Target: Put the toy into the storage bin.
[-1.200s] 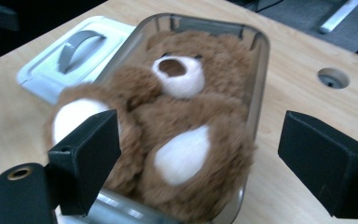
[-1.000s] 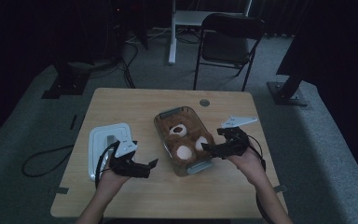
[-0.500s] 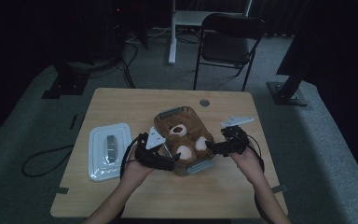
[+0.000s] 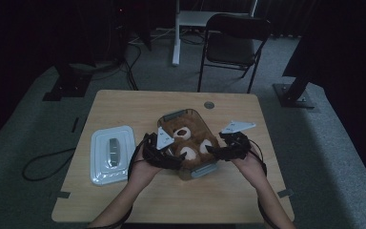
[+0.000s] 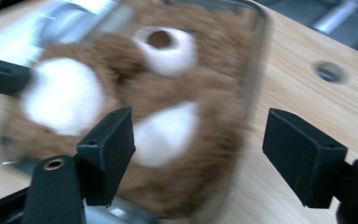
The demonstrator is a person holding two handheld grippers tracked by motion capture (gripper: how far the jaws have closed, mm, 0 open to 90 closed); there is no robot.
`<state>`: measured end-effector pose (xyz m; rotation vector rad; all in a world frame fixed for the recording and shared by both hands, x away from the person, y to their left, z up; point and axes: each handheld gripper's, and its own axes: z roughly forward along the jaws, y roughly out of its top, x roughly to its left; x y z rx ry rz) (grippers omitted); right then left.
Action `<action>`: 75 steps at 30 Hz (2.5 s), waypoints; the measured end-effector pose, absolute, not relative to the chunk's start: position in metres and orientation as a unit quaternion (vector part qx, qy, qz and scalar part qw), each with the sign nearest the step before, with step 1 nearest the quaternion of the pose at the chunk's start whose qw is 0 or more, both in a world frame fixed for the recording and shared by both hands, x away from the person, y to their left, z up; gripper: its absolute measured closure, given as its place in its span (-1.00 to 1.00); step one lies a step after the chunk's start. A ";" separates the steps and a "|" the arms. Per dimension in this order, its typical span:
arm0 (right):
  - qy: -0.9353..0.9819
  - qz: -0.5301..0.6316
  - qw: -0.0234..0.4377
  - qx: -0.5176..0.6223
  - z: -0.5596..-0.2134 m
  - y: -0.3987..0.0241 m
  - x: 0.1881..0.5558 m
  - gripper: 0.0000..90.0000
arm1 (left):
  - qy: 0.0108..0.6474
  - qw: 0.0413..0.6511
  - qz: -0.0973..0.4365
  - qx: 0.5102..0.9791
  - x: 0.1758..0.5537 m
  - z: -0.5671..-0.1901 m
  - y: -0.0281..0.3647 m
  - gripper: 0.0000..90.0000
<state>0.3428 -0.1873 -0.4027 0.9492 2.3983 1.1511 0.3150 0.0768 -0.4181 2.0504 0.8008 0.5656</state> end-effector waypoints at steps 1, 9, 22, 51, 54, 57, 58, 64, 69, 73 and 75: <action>0.838 0.406 0.156 0.331 -0.401 -0.186 0.341 -0.33 | 0.314 0.421 0.223 0.821 0.313 -0.417 0.076 -0.98; 0.854 0.387 0.131 0.321 -0.400 -0.179 0.337 -0.17 | 0.303 0.440 0.186 0.825 0.307 -0.416 0.064 -0.87; 0.864 0.344 0.176 0.322 -0.412 -0.177 0.335 0.08 | 0.280 0.429 0.210 0.832 0.291 -0.415 0.053 -0.24; 0.890 0.284 0.122 0.334 -0.427 -0.159 0.364 1.00 | 0.287 0.335 0.190 0.877 0.319 -0.433 0.039 0.70; 0.903 0.249 0.121 0.327 -0.433 -0.150 0.370 1.00 | 0.289 0.322 0.185 0.882 0.324 -0.436 0.036 0.75; 0.905 0.230 0.120 0.336 -0.437 -0.144 0.376 1.00 | 0.305 0.324 0.172 0.879 0.329 -0.441 0.037 0.79; 0.904 0.229 0.120 0.341 -0.437 -0.144 0.377 1.00 | 0.305 0.330 0.171 0.877 0.329 -0.442 0.038 0.79; 0.883 0.281 0.091 0.366 -0.423 -0.162 0.382 0.97 | 0.315 0.373 0.145 0.861 0.326 -0.431 0.054 0.75; 0.862 0.343 0.072 0.366 -0.401 -0.178 0.375 0.39 | 0.318 0.400 0.139 0.848 0.322 -0.423 0.062 0.50; 0.847 0.381 0.075 0.362 -0.390 -0.184 0.366 -0.05 | 0.321 0.428 0.141 0.833 0.319 -0.419 0.069 0.16; 0.841 0.396 0.075 0.362 -0.386 -0.187 0.364 -0.32 | 0.321 0.436 0.142 0.829 0.318 -0.417 0.073 -0.02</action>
